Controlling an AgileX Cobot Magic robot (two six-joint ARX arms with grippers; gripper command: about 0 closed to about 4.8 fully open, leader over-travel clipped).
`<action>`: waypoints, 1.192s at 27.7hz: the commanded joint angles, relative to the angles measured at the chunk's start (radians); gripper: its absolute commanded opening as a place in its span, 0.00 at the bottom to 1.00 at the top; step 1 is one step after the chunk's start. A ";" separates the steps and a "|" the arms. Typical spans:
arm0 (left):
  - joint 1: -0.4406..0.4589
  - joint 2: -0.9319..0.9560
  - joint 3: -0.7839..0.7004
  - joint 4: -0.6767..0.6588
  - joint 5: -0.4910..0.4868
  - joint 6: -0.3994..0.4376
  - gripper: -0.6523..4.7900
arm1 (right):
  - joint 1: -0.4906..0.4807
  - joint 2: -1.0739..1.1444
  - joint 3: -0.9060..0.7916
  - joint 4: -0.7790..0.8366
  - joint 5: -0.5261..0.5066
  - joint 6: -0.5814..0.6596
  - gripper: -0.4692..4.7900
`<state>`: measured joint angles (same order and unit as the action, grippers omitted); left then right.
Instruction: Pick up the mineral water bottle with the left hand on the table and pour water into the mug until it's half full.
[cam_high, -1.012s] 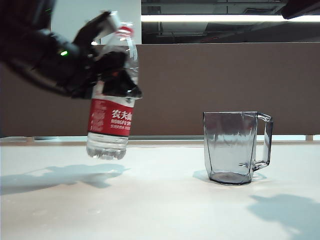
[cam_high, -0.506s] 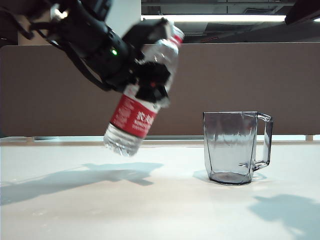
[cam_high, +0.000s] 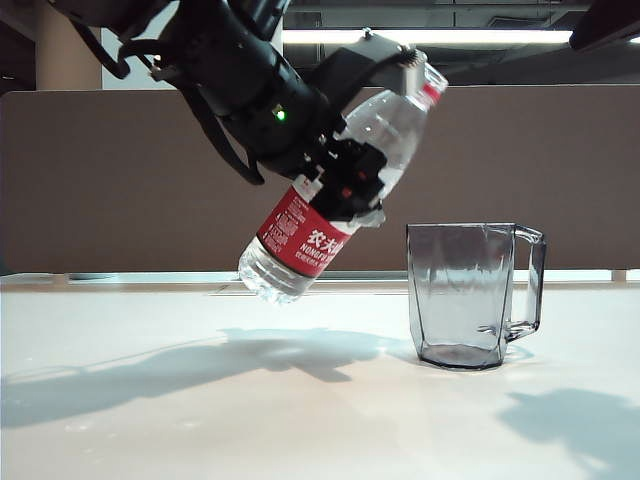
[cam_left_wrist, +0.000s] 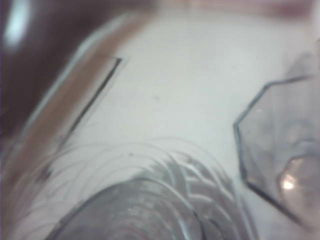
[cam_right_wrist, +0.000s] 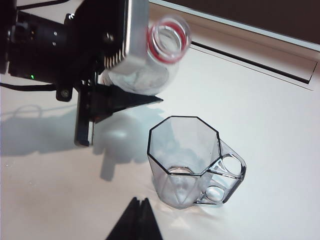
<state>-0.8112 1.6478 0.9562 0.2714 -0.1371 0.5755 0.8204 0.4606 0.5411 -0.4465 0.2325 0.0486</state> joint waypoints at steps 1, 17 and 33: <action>-0.002 0.017 0.009 0.044 -0.048 0.065 0.56 | 0.000 -0.002 0.005 0.017 0.002 0.003 0.09; -0.015 0.064 0.077 0.065 -0.241 0.358 0.56 | 0.000 0.000 0.005 0.016 0.002 0.003 0.09; -0.021 0.126 0.094 0.080 -0.272 0.665 0.56 | 0.000 0.000 0.005 0.016 0.002 0.003 0.09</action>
<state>-0.8272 1.7889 1.0420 0.2951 -0.3912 1.2026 0.8200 0.4618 0.5411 -0.4465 0.2325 0.0486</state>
